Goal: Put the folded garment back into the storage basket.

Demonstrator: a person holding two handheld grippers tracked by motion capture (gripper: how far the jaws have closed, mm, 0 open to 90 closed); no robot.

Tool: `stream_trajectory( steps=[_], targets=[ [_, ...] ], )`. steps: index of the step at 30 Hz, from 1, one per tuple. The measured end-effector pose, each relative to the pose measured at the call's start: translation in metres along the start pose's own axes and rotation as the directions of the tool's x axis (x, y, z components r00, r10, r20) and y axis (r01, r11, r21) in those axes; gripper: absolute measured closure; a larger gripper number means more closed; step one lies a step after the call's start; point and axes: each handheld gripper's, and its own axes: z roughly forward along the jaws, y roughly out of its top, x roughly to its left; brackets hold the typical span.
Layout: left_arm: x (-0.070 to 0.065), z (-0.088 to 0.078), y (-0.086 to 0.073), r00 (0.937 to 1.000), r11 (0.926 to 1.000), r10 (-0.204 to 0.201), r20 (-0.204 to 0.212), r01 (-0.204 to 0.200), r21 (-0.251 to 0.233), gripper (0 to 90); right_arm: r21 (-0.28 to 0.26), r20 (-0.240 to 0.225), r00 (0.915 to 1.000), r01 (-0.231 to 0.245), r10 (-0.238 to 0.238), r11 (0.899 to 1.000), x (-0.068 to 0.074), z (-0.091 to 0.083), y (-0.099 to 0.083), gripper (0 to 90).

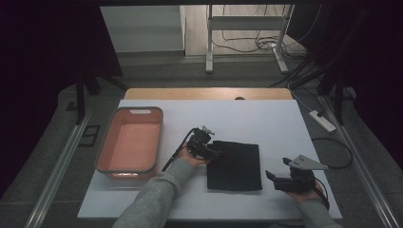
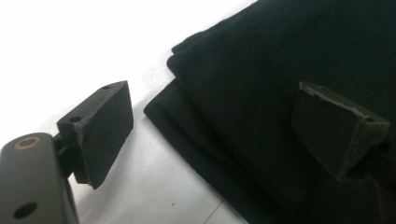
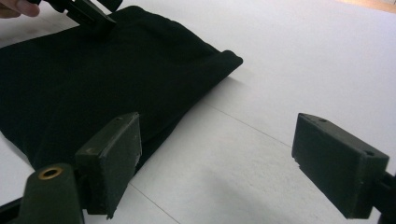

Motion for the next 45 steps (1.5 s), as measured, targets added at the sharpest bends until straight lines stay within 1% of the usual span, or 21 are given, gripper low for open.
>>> stream_trajectory(
  steps=[4, 10, 14, 16, 19, 24, 26, 29, 30, 31, 34, 37, 43, 45],
  targets=[
    [0.001, 0.003, 0.000, 1.0000, 1.0000, -0.004, 0.002, 0.004, 0.004, 13.2, 0.002, 0.002, 1.0000, 0.000, 0.000, 1.000, 0.000, 0.000, 0.000, 16.6],
    [0.002, 0.006, 0.001, 1.0000, 1.0000, -0.001, 0.000, 0.001, 0.005, 12.4, 0.002, 0.001, 1.0000, -0.002, 0.002, 1.000, -0.001, 0.000, 0.000, 16.6],
    [0.001, 0.007, 0.002, 1.0000, 1.0000, 0.008, -0.005, -0.008, 0.005, 12.8, 0.003, 0.002, 1.0000, -0.001, 0.001, 1.000, 0.000, 0.001, 0.000, 16.6],
    [0.000, 0.007, 0.002, 0.9997, 0.9997, 0.024, -0.004, -0.024, 0.003, 14.4, 0.003, 0.002, 1.0000, -0.002, 0.002, 1.000, -0.001, 0.000, 0.000, 16.6],
    [0.000, 0.006, 0.002, 0.9996, 0.9996, 0.029, 0.003, -0.029, -0.004, 21.8, 0.001, 0.002, 1.0000, -0.002, 0.002, 1.000, -0.001, 0.000, 0.000, 16.6],
    [-0.001, 0.004, 0.001, 0.9987, 0.9994, 0.035, 0.037, -0.035, -0.007, 39.3, 0.002, 0.002, 1.0000, -0.001, 0.001, 1.000, -0.001, 0.000, 0.000, 16.6],
    [-0.002, 0.003, 0.001, 0.9983, 0.9994, 0.035, 0.047, -0.035, -0.003, 44.2, 0.001, 0.002, 1.0000, -0.003, 0.003, 1.000, -0.001, 0.000, 0.000, 16.6],
    [-0.002, 0.003, 0.001, 0.9968, 0.9995, 0.030, 0.074, -0.030, -0.006, 54.4, 0.001, 0.003, 1.0000, -0.002, 0.002, 1.000, -0.001, 0.000, 0.000, 16.6],
    [-0.003, 0.003, 0.001, 0.9967, 0.9996, 0.027, 0.077, -0.027, -0.010, 57.4, 0.001, 0.003, 1.0000, -0.002, 0.002, 1.000, -0.001, 0.000, 0.000, 16.6],
    [-0.003, 0.002, 0.001, 0.9965, 0.9993, 0.036, 0.076, -0.035, -0.010, 60.1, 0.001, 0.003, 1.0000, -0.002, 0.002, 1.000, -0.001, 0.000, 0.000, 16.6],
    [-0.006, 0.001, 0.001, 0.9972, 0.9987, 0.047, 0.058, -0.046, -0.022, 67.7, 0.000, 0.004, 1.0000, -0.002, 0.002, 1.000, -0.001, 0.000, 0.000, 16.6],
    [-0.008, 0.000, 0.000, 0.9971, 0.9983, 0.053, 0.055, -0.052, -0.026, 71.0, 0.001, 0.005, 1.0000, -0.002, 0.002, 1.000, -0.001, -0.001, -0.001, 16.6],
    [-0.010, -0.005, -0.001, 0.9965, 0.9968, 0.070, 0.046, -0.068, -0.043, 72.5, -0.002, 0.006, 1.0000, -0.003, 0.003, 1.000, -0.002, -0.001, -0.001, 16.7],
    [-0.011, -0.008, -0.001, 0.9963, 0.9962, 0.074, 0.045, -0.072, -0.050, 72.6, -0.012, 0.012, 0.9999, 0.002, -0.002, 1.000, -0.001, -0.001, -0.001, 17.2]
  ],
)
